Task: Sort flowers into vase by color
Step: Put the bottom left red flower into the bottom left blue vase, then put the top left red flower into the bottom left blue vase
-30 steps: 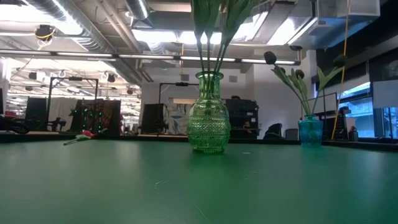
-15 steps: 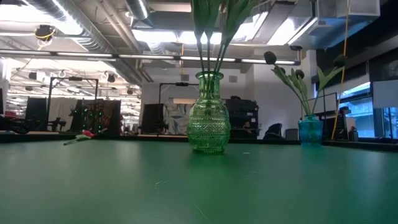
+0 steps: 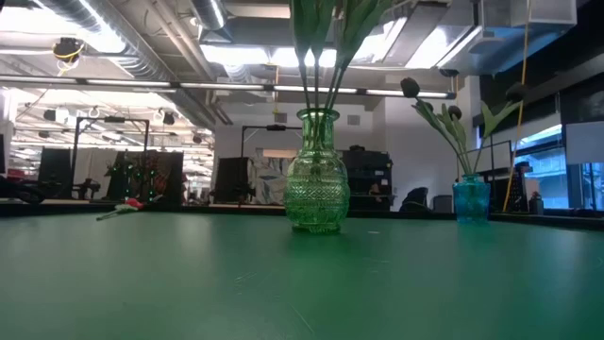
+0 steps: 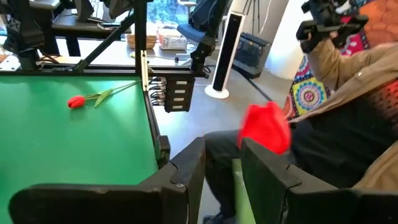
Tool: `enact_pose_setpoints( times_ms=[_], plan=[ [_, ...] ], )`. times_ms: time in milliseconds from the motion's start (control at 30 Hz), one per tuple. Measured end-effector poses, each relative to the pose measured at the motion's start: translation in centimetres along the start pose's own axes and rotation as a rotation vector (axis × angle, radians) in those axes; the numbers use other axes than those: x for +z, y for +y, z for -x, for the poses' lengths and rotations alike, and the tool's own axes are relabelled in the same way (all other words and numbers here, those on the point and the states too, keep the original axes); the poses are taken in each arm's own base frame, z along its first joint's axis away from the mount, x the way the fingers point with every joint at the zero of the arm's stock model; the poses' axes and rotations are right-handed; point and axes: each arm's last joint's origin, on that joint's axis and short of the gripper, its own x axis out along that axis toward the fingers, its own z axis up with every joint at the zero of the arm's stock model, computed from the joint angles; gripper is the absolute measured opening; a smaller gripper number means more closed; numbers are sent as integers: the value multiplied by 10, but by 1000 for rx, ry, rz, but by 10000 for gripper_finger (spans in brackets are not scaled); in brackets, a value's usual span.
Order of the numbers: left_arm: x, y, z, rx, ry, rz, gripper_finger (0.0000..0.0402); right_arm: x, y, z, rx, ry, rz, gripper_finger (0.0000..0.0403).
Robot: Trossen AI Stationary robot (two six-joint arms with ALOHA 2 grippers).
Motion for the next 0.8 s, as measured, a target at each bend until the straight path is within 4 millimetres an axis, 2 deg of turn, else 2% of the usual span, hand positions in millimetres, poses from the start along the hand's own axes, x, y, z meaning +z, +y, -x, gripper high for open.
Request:
enact_pose_setpoints(
  times_ms=[300,567,700,800],
  plan=[
    [13,14,5,14,-19,-54,100,0,0,0,-12,-15,7,243],
    [32,17,17,-185,-15,3,100,0,-1,0,-15,-13,19,243],
    [44,21,25,-218,-67,-6,100,0,-1,0,-21,-18,32,243],
    [54,31,32,-195,-110,2,100,0,-1,0,-25,-24,36,243]
  ],
)
